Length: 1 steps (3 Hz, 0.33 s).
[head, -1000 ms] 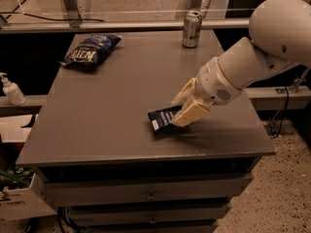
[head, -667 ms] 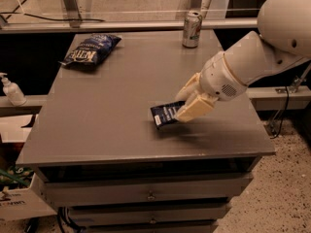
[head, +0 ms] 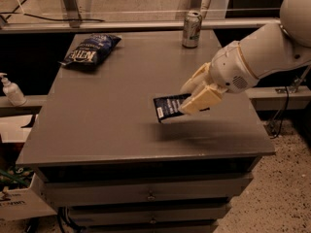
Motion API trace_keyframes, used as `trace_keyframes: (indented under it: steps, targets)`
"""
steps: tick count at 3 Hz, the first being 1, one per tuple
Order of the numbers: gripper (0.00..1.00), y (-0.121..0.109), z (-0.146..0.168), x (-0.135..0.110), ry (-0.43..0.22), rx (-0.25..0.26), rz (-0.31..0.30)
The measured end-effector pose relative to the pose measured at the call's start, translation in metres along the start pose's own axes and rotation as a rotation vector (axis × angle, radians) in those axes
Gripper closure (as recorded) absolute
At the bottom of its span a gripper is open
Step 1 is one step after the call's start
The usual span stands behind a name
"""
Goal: Pick rxbar blueberry
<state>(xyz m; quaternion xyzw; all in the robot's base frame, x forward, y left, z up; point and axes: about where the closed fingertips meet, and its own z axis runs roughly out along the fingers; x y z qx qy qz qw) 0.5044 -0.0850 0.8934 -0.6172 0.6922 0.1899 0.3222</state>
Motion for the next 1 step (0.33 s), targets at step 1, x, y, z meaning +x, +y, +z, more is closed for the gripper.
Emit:
trace_keyframes:
  steps: [1]
  targets:
    - [1.0,0.0,0.0,-0.0001,0.0,0.0,0.0]
